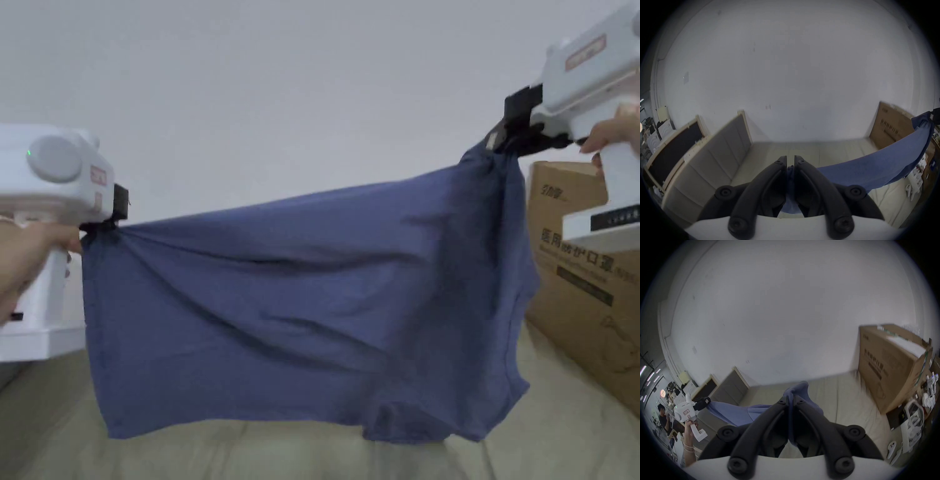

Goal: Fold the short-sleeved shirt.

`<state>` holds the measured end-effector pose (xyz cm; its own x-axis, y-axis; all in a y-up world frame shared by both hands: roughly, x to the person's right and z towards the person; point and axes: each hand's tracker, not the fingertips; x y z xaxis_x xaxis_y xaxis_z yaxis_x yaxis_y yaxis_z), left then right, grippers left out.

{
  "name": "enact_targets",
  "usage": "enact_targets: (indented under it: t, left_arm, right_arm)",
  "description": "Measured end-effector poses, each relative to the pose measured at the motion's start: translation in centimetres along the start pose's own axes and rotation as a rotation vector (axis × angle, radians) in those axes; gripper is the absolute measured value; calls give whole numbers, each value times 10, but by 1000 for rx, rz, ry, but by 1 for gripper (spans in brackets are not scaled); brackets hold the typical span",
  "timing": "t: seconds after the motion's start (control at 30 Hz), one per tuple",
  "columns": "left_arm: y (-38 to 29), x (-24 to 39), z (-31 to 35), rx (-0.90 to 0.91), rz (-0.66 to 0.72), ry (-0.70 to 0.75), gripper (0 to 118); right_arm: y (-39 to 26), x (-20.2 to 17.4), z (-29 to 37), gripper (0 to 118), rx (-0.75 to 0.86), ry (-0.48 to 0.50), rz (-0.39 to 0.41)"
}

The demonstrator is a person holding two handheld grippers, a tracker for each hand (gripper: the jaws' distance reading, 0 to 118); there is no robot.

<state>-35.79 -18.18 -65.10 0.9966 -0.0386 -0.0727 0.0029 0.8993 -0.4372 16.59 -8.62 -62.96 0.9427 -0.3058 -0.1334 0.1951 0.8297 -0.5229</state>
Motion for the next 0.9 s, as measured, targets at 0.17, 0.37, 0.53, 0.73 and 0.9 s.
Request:
enact_targets:
  t: [0.17,0.37,0.53,0.73,0.9]
  left_arm:
    - [-127,11,-100,-208,71,20,8]
    - [-273,12,-165,-437,60,-1,8]
    - [-334,-7,-162,-516,62,5,8]
    - [-334,-32,-99,-466,95,-57,8]
    - [-344,-51,-4,-424,83,-71,8]
  right_arm:
    - [-107,52,-120,3,-200,-19,-86]
    - [-253,93,-224,3,-484,-66,-102]
    - [-330,110,-246,3,-586,-52,-139]
    - [-350,107,-182,3,-548,-7,-108]
    - [-383,99,-65,3,-503,65,-106]
